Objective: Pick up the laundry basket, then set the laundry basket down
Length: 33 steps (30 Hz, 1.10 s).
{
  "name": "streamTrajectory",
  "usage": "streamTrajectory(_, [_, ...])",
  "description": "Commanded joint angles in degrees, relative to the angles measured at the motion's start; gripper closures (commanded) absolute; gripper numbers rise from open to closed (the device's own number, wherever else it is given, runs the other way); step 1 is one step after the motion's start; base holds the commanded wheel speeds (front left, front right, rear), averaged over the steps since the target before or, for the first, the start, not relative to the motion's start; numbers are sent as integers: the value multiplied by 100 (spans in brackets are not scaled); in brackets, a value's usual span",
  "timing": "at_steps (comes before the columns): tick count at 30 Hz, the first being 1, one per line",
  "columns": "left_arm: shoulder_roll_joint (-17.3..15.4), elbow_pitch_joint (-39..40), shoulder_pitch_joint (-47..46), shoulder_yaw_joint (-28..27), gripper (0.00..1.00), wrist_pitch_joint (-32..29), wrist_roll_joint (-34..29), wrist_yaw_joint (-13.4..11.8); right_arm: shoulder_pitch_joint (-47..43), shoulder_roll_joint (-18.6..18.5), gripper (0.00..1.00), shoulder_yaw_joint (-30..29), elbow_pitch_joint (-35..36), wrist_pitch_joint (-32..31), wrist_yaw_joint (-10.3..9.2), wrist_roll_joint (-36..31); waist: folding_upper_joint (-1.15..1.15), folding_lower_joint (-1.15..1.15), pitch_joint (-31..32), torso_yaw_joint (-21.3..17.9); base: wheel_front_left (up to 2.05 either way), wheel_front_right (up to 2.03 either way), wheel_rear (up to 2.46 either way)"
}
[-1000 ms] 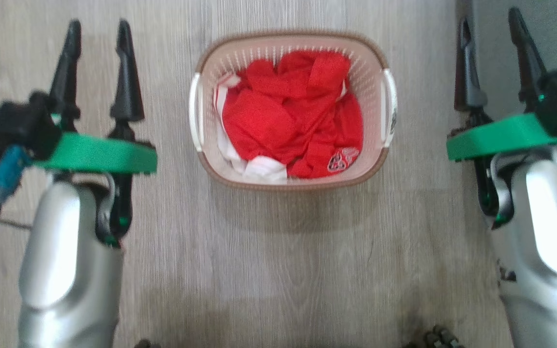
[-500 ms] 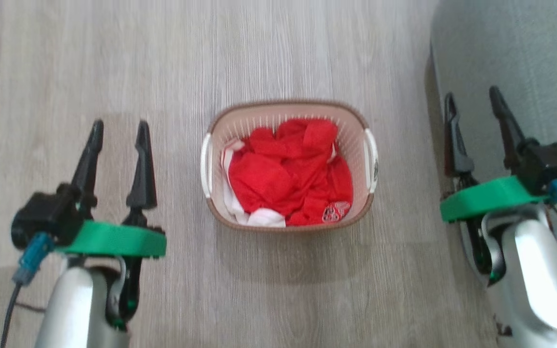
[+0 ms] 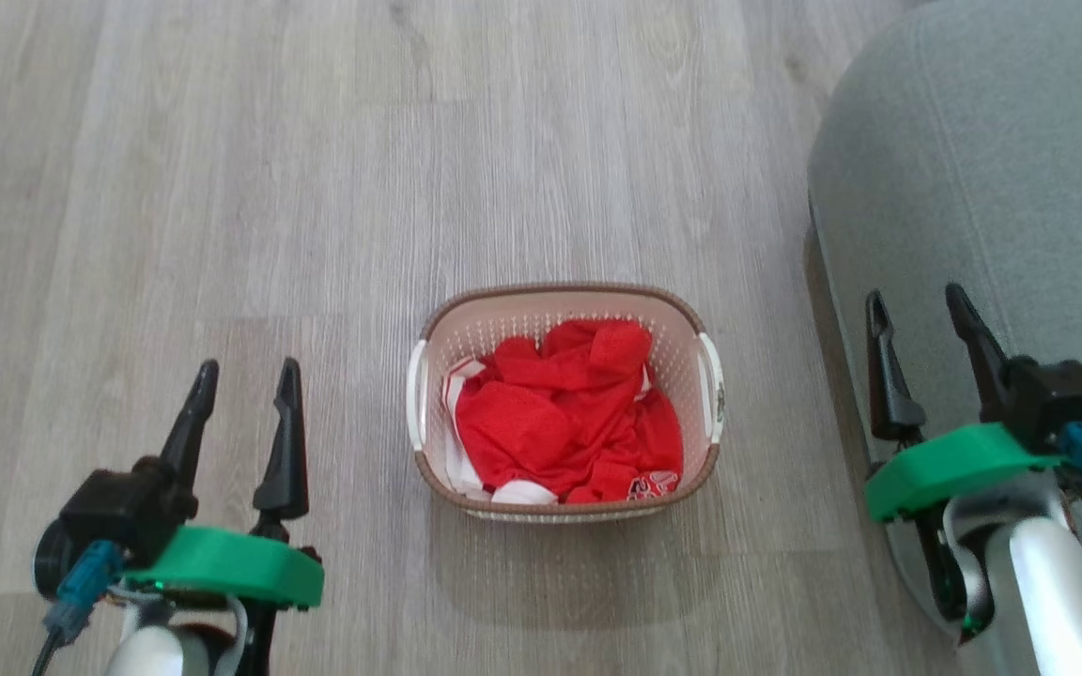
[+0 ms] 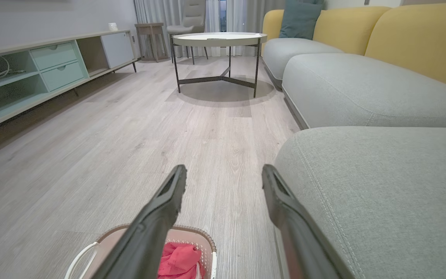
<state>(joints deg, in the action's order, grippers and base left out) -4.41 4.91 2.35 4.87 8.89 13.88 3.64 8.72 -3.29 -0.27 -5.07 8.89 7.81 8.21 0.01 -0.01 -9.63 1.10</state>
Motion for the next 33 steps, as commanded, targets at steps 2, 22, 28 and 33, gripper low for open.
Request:
streamTrajectory(2, [-76, 263, -66, -158, 0, -42, 32, -36, -37, 38, 0, 83, 252, -74, -32, 34, -1, 1, 137, 11, 0, 0, 0])
streamTrajectory(22, [-100, 222, 283, -108, 0, -229, 147, -193, -460, 13, 0, 72, 445, -409, -32, 173, -1, 1, 551, -14, 0, 0, 0])
streamTrajectory(28, [-116, 192, 294, -101, 0, -218, 127, -253, -486, 17, 0, 77, 447, -412, -32, 190, -1, 1, 591, -26, 0, 0, 0])
streamTrajectory(33, [-127, 174, 295, -78, 0, -222, 113, -290, -494, 18, 0, 72, 452, -419, -32, 196, -1, 1, 615, -20, 0, 0, 0])
